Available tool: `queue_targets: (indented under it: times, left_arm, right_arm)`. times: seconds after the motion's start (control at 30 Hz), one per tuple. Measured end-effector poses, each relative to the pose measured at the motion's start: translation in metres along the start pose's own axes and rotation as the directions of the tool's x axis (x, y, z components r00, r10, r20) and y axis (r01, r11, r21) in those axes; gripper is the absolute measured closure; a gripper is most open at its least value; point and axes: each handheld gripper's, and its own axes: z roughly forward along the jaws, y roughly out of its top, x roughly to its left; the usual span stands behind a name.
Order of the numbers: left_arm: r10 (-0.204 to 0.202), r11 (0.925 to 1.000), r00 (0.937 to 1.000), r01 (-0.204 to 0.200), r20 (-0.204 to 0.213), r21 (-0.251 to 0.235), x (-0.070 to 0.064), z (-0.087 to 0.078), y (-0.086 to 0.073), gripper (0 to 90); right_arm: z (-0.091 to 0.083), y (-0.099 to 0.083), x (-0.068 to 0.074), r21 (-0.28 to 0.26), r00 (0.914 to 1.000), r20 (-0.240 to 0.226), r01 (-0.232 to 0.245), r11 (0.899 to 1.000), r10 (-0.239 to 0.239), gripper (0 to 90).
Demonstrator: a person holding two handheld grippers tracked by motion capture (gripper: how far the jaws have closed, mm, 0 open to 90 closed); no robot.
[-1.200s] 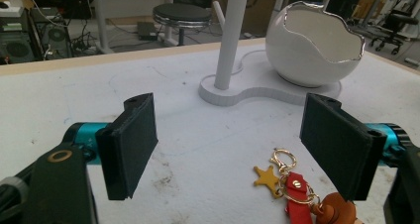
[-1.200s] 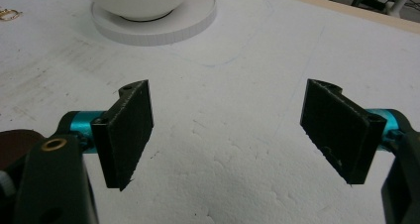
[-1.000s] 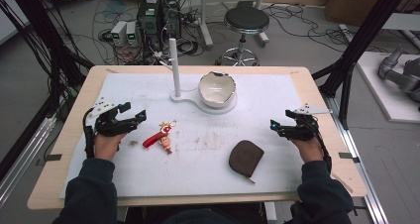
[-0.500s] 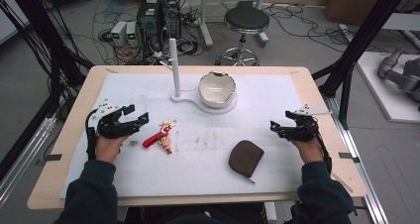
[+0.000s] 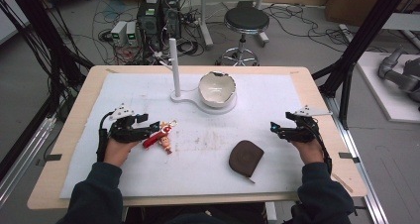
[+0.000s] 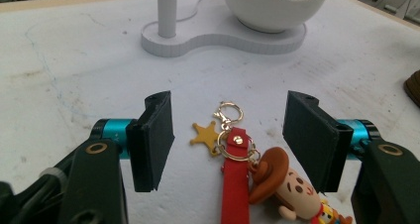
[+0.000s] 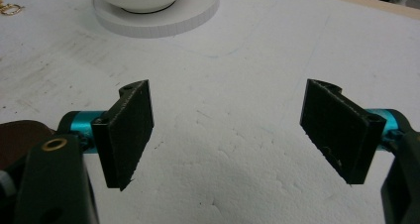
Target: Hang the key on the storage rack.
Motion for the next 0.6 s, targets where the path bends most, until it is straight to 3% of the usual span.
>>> queue_targets:
  times: [0.03,0.07,0.13,0.3,0.33,0.37,0.4,0.47,0.6]
  left_arm:
    - [-0.006,0.9999,1.0000,0.006,0.003,0.009,-0.002,0.001,-0.002,35.2]
    - [-0.020,0.9980,0.9997,0.019,0.013,0.061,-0.009,0.005,-0.006,33.4]
    - [-0.018,0.9963,0.9997,0.017,0.014,0.084,-0.013,0.008,-0.007,31.5]
    - [0.029,0.9881,0.9996,-0.029,0.003,0.151,-0.029,0.021,-0.009,27.3]
    - [0.058,0.9796,0.9983,-0.054,-0.013,0.194,-0.033,0.025,-0.011,26.4]
    - [0.058,0.9796,0.9983,-0.054,-0.013,0.194,-0.033,0.025,-0.011,24.5]
    - [0.055,0.9673,0.9973,-0.041,-0.049,0.250,-0.033,0.030,-0.015,23.0]
    - [0.027,0.9587,0.9977,-0.009,-0.062,0.284,-0.032,0.034,-0.017,19.6]
    - [0.055,0.9542,0.9967,-0.035,-0.060,0.297,-0.034,0.033,-0.017,19.6]
  right_arm:
    - [0.001,0.000,0.001,0.001,1.0000,-0.003,0.002,1.000,-0.002,21.0]
    - [0.001,0.000,0.001,0.003,1.0000,-0.003,0.007,1.000,-0.007,21.0]
    - [0.001,0.000,0.003,0.004,1.0000,-0.005,0.008,1.000,-0.008,21.0]
    - [0.001,0.001,0.003,0.001,0.9999,-0.002,0.012,1.000,-0.012,21.0]
    - [0.001,0.001,0.003,0.004,0.9999,-0.001,0.011,1.000,-0.011,21.0]
    - [0.001,0.001,0.003,0.005,0.9999,-0.003,0.011,1.000,-0.011,21.0]
    - [0.001,0.000,0.003,0.006,0.9999,-0.004,0.009,1.000,-0.009,21.0]
    - [0.002,0.000,0.002,0.011,1.0000,-0.005,0.007,1.000,-0.006,21.0]
    - [0.002,-0.001,0.001,0.011,0.9999,-0.005,0.012,1.000,-0.012,21.0]
